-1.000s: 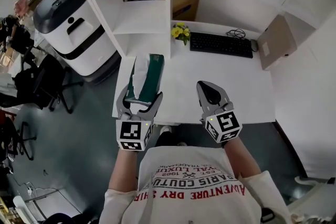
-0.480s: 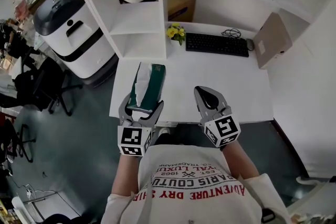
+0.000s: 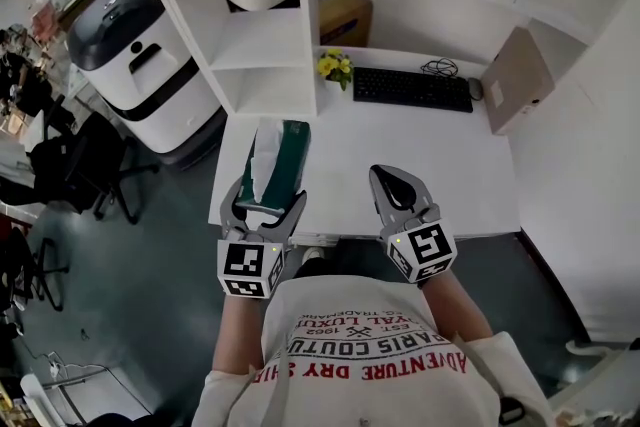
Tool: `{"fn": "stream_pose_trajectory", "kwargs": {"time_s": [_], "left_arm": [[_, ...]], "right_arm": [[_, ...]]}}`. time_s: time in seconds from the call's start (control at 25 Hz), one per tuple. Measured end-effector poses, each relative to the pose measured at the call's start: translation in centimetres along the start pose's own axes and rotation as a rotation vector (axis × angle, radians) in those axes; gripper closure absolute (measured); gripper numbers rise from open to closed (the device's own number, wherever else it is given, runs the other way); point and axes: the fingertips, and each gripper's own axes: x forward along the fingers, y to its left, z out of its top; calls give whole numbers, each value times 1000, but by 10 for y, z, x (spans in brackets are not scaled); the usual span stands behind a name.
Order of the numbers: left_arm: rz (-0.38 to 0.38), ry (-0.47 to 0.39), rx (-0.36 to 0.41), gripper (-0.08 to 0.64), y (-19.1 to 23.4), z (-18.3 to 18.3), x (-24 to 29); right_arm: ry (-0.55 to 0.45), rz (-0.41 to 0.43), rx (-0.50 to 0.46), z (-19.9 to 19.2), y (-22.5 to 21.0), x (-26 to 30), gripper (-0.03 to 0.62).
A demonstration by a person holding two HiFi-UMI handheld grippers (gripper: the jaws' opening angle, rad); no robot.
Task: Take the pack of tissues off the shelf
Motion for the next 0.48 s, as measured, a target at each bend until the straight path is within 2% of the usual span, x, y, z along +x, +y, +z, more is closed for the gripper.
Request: {"fn": "stream_pose_trajectory", "kwargs": {"time_s": [0.48], "left_arm": [[-10,-6,-19,127,-11,2,1]], "right_arm": [[-6,-6,-32,1,-2,-11,592]]}}
